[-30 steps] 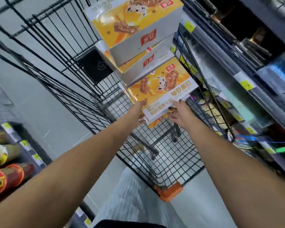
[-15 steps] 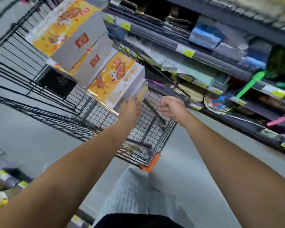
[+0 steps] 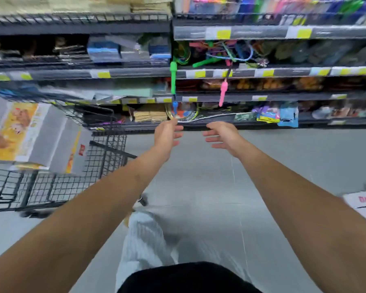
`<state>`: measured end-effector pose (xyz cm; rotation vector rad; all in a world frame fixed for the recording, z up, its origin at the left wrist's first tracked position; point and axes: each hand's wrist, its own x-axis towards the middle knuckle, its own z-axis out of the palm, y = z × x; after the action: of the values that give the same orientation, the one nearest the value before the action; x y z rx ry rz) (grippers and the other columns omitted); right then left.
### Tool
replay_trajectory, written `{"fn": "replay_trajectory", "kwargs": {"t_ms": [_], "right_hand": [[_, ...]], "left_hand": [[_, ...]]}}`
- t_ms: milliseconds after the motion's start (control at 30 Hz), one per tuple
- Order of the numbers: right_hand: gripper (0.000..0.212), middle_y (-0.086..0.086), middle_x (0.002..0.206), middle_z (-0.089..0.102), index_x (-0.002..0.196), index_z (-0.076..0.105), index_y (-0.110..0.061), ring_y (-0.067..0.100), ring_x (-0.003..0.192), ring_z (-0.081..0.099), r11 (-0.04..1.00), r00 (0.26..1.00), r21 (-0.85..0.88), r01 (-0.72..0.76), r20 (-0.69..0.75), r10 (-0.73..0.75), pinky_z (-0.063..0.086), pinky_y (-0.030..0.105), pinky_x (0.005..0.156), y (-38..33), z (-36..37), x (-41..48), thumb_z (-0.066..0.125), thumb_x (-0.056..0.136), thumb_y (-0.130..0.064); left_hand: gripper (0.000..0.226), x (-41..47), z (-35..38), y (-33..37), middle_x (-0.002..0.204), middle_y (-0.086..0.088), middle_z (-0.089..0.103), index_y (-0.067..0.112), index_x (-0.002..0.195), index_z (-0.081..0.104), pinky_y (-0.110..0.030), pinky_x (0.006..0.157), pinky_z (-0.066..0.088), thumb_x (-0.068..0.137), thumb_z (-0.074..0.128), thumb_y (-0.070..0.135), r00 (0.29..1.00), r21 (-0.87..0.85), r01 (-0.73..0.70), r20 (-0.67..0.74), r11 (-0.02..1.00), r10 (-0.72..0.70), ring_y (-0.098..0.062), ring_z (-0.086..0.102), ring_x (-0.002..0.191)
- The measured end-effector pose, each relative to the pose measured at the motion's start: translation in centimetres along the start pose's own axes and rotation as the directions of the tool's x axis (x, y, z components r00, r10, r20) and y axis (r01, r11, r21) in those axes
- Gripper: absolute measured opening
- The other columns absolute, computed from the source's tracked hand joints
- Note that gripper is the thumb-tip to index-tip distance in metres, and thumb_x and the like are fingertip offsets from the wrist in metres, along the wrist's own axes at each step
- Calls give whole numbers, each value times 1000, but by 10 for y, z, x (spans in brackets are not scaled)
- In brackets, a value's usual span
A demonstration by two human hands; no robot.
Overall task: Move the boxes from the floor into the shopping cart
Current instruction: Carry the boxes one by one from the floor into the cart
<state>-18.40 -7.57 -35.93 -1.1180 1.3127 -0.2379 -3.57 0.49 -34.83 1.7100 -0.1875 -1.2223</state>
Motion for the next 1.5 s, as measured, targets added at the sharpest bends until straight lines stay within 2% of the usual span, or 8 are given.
{"fn": "replay_trajectory", "kwargs": {"t_ms": [200, 300, 567, 733, 1000, 1233, 1400, 1500], "right_hand": [[11, 1, 92, 68, 104, 57, -21, 19, 83, 63, 989, 985, 148, -27, -165, 52, 48, 29, 72, 41, -118, -38, 52, 96, -27], [12, 1, 92, 67, 107, 56, -21, 17, 82, 61, 977, 972, 211, -35, -219, 82, 47, 30, 73, 60, -163, -52, 50, 97, -26], [15, -1, 87, 65, 107, 56, -18, 16, 78, 62, 896, 912, 445, -16, -361, 195, 46, 32, 79, 98, -290, -65, 49, 97, -27], [17, 3, 93, 65, 110, 55, -15, 18, 81, 61, 829, 845, 559, 18, -451, 286, 46, 29, 70, 122, -390, -63, 48, 98, -26], [12, 3, 89, 68, 100, 59, -17, 16, 74, 63, 682, 694, 720, 128, -556, 457, 46, 27, 65, 167, -520, -77, 53, 95, -26], [17, 1, 85, 69, 105, 59, -16, 14, 69, 63, 550, 534, 801, 239, -581, 614, 46, 29, 67, 236, -600, -125, 50, 95, -25], [14, 2, 80, 69, 99, 59, -15, 16, 66, 62, 445, 472, 841, 307, -541, 697, 46, 27, 62, 296, -648, -163, 52, 92, -24], [13, 4, 82, 67, 100, 57, -13, 16, 65, 60, 393, 470, 857, 333, -512, 719, 40, 24, 53, 330, -682, -185, 50, 95, -23]], "left_hand": [[15, -44, 119, -8, 88, 4, 64, 24, 85, 54, -24, 63, 41, 95, 44, 28, 973, 175, -13, 229, 984, -28, -10, 58, 70], [13, -58, 167, -12, 87, 5, 63, 22, 90, 55, -24, 63, 41, 95, 46, 29, 939, 265, -27, 338, 964, -67, -11, 58, 70], [10, -71, 324, -24, 82, 8, 61, 24, 90, 53, -24, 66, 39, 95, 46, 30, 820, 481, -114, 540, 869, -191, -9, 57, 71], [12, -76, 445, -33, 82, 10, 61, 25, 87, 53, -24, 65, 38, 94, 46, 30, 705, 585, -209, 645, 784, -293, -8, 57, 72], [14, -93, 617, -50, 91, 10, 61, 26, 88, 55, -24, 64, 38, 94, 46, 35, 528, 698, -371, 701, 613, -479, -8, 57, 76], [18, -150, 727, -100, 105, 3, 61, 21, 101, 56, -27, 71, 42, 95, 47, 35, 387, 716, -493, 689, 494, -613, -15, 58, 91], [23, -200, 786, -155, 108, 3, 61, 20, 108, 55, -28, 73, 43, 94, 48, 37, 352, 732, -546, 641, 407, -682, -11, 59, 84], [24, -228, 824, -189, 111, 1, 61, 21, 110, 55, -30, 76, 42, 95, 46, 36, 345, 749, -550, 607, 370, -716, -16, 59, 95]]}}
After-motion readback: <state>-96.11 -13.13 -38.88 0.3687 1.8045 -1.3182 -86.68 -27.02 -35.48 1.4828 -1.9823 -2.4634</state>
